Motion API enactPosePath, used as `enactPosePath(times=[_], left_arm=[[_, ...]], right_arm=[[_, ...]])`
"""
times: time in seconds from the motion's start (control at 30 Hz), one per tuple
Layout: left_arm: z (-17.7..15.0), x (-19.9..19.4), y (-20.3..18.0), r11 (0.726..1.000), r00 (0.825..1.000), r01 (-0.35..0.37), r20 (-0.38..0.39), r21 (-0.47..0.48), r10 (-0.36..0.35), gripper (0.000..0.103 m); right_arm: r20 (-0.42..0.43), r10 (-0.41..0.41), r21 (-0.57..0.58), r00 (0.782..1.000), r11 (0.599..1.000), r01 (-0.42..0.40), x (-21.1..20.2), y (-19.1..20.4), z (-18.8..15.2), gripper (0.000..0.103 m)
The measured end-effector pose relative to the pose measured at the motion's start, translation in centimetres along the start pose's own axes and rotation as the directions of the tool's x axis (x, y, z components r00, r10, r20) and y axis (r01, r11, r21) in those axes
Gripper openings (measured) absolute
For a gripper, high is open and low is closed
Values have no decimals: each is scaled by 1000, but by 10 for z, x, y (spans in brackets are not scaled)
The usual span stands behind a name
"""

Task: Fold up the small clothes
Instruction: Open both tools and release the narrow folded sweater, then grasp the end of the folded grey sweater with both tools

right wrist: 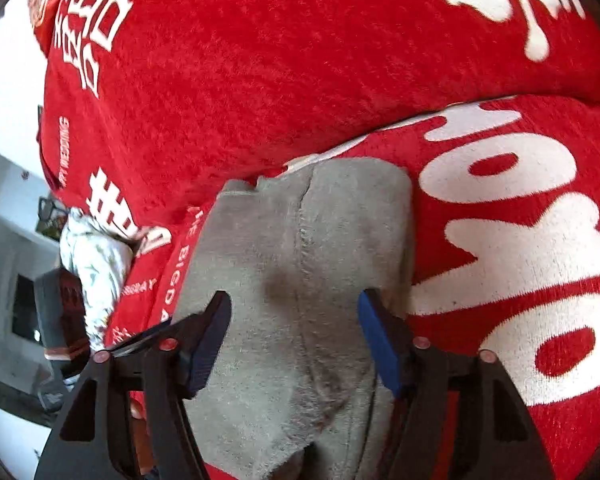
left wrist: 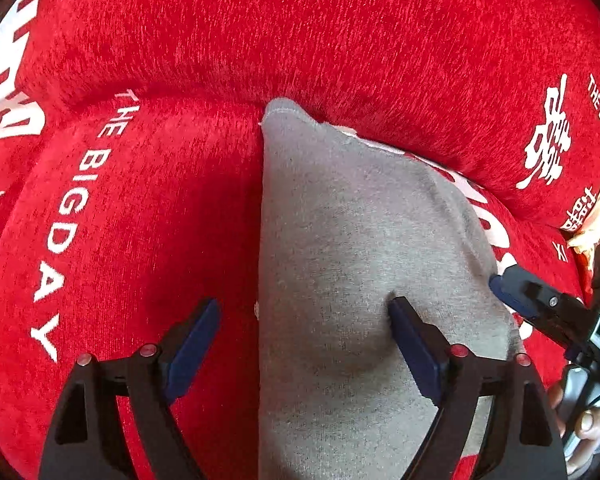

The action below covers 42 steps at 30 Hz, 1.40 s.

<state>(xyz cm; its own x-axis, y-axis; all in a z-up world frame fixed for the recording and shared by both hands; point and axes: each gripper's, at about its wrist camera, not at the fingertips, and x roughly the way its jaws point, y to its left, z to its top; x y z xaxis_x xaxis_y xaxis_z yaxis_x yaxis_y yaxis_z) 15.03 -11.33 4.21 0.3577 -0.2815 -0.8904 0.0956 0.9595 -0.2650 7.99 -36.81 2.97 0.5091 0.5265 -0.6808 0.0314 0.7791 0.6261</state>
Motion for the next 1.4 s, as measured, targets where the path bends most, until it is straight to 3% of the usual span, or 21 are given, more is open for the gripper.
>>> enactPosePath(times=[0.13,0.23,0.33,0.43,0.57,0.63,0.7,0.77,0.8,0.93,1.1,1.3,1.4], left_arm=[[-5,-25,3,1000,999,19,30,21,-20,88],[-16,-44,9,999,997,43,65,20,-44,88],[-31,-46,15,999,998,25,61,40,-27,88],[-46,-40,27,999,1000,5,29,33,-6,88],[-61,-31,41,1000,1000,-11,0,16,11,88],[-65,-29,48,1000,1000,4,-20,19,-3,88],[-66,-34,62,999,998,44,-47,-4,-44,88],[-61,-43,81,996,996,72,-58,-49,-75,88],[-56,-50,94,995,997,63,-47,-75,-67,88],[-31,-61,126,983,997,56,-46,-174,-65,88],[-4,-38,95,982,978,132,-143,-132,-150,88],[16,7,50,955,934,237,-230,-178,-274,88],[21,25,39,940,915,272,-247,-206,-319,88]], right_arm=[[53,42,-88,998,995,-38,-32,28,-13,68],[12,136,-183,991,974,-131,-48,56,-38,70],[-42,136,-239,990,961,-142,-45,72,-64,71],[-47,30,-251,998,967,-41,-34,67,-83,71],[-25,-70,-153,997,986,66,-31,29,-96,69],[-1,-30,-127,1000,992,29,-43,17,-104,69],[18,-115,-126,993,985,116,-56,12,-108,72],[48,-131,-118,990,984,136,-77,1,-109,76],[75,-157,-98,985,982,164,-91,-8,-106,82],[155,-220,29,963,976,218,-127,-38,-84,83],[124,-114,144,986,985,96,-115,-49,-48,83],[-2,11,187,1000,982,-11,-38,-27,-25,83],[-51,24,173,998,985,-15,-13,-22,-24,83]])
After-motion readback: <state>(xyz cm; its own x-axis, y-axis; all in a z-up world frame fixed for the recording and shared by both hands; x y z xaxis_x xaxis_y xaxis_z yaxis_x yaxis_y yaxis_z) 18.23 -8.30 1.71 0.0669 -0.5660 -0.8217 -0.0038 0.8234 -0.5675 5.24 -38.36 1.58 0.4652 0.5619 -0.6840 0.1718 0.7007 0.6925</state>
